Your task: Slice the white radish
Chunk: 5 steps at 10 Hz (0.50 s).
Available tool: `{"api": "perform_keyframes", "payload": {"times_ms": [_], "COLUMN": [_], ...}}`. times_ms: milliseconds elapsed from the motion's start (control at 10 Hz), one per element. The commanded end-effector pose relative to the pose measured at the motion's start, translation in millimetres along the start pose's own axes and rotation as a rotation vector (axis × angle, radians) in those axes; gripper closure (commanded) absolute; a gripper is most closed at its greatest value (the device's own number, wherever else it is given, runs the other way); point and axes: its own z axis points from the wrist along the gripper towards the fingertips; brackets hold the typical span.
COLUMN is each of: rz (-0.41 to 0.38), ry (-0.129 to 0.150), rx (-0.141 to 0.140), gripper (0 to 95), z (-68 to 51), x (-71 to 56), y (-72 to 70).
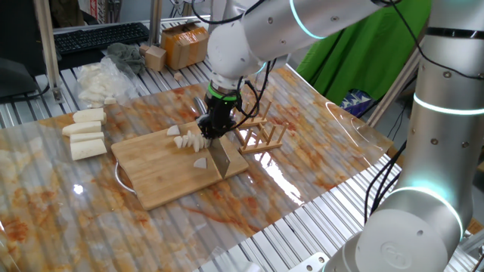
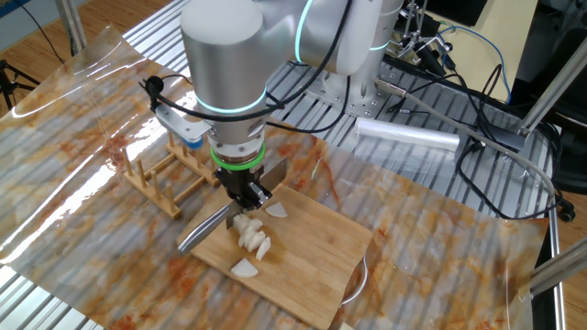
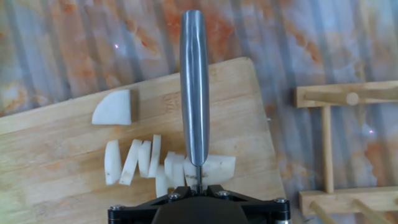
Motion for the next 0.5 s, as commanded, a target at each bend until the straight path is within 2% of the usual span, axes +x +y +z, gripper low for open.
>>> {"api": "perform_keyframes", "payload": {"times_ms": [100, 300, 500], "rz": [0.011, 0.01, 0.01], "ry": [0.023, 0.029, 0.04], "rx": [0.011, 0.018, 0.026], "gripper": [95.0, 95.0, 95.0], "z": [-7.2, -14.0, -25.6], "x": [0.9, 2.6, 5.3], "y": [3.4, 4.7, 5.3]}}
